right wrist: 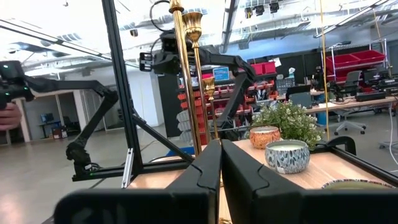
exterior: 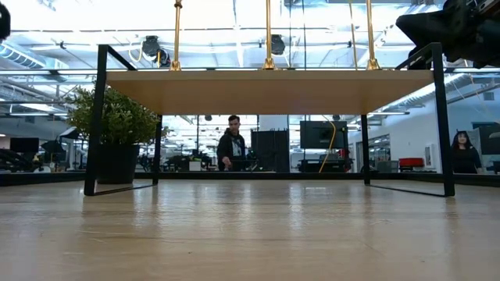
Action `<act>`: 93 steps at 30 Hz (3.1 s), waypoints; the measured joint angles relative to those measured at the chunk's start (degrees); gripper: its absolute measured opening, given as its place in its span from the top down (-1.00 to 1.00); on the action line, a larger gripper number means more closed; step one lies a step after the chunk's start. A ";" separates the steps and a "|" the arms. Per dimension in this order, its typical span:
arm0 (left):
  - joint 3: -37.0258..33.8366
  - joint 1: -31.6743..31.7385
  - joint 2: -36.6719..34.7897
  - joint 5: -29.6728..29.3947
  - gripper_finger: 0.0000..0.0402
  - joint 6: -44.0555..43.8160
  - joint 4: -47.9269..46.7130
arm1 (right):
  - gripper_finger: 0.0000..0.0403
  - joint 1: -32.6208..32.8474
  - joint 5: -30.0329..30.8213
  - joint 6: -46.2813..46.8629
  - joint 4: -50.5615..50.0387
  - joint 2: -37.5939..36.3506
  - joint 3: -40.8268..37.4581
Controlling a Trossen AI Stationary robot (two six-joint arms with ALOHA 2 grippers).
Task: Pick & Place candle stick holders
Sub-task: Return to Home Position
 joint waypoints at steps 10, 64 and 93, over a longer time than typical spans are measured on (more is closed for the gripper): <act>-10.28 2.08 -9.45 3.11 1.00 6.54 9.09 | 0.97 0.00 0.00 0.00 0.00 -0.02 0.00; -33.47 29.98 -22.71 19.91 1.00 10.67 26.66 | 0.98 0.00 0.00 0.00 -0.02 0.00 0.00; -34.01 44.22 -24.64 32.56 1.00 10.29 23.39 | 0.98 0.00 0.00 0.00 -0.02 0.00 0.00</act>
